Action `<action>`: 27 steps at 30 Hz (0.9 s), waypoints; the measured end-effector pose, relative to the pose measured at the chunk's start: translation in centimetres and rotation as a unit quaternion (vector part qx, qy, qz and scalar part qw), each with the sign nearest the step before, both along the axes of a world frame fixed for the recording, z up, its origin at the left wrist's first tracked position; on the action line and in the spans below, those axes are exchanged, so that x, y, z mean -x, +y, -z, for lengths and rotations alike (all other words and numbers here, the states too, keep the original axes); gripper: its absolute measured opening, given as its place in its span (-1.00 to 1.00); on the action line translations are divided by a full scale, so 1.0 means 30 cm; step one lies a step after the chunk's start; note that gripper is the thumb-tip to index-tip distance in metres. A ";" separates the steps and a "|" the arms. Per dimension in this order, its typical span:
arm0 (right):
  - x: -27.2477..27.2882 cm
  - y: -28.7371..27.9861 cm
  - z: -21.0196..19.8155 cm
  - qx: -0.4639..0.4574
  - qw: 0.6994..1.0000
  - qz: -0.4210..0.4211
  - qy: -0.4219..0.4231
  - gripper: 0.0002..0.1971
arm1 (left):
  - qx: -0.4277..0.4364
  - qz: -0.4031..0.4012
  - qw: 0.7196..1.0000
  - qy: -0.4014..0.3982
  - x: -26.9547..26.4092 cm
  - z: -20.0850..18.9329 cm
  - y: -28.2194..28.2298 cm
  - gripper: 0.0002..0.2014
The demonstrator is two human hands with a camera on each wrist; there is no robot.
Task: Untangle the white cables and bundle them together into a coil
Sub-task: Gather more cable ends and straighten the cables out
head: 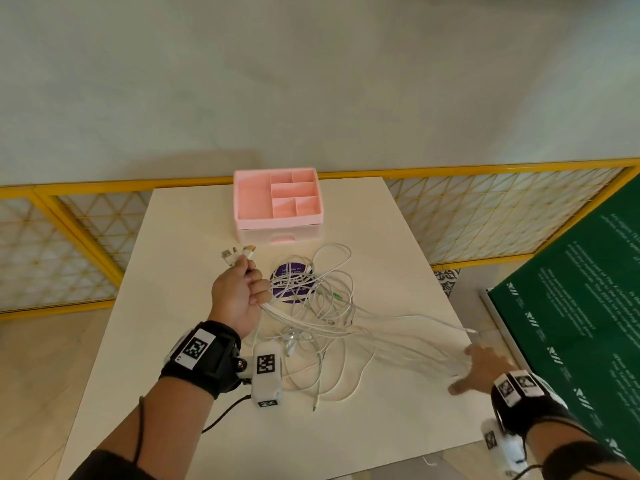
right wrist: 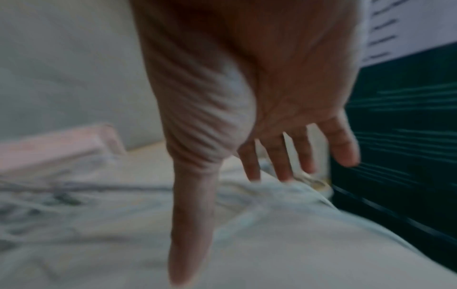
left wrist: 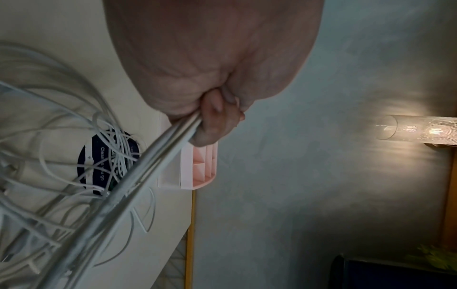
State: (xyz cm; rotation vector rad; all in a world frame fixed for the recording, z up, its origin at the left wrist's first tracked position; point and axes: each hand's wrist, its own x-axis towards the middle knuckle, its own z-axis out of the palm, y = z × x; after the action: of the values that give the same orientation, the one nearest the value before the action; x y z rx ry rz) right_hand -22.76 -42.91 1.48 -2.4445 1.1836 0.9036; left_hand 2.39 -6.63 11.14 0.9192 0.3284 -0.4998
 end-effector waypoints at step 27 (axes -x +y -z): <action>-0.153 0.226 0.013 -0.017 0.959 -0.195 -0.205 -0.59 | -0.033 0.059 0.998 0.003 0.026 0.084 0.076 -0.68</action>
State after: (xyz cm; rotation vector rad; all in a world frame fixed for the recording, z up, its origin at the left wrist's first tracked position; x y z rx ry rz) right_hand -18.16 -36.13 1.08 -2.7056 0.5515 0.4544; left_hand 1.61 -4.35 8.62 1.0048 0.2989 -0.6043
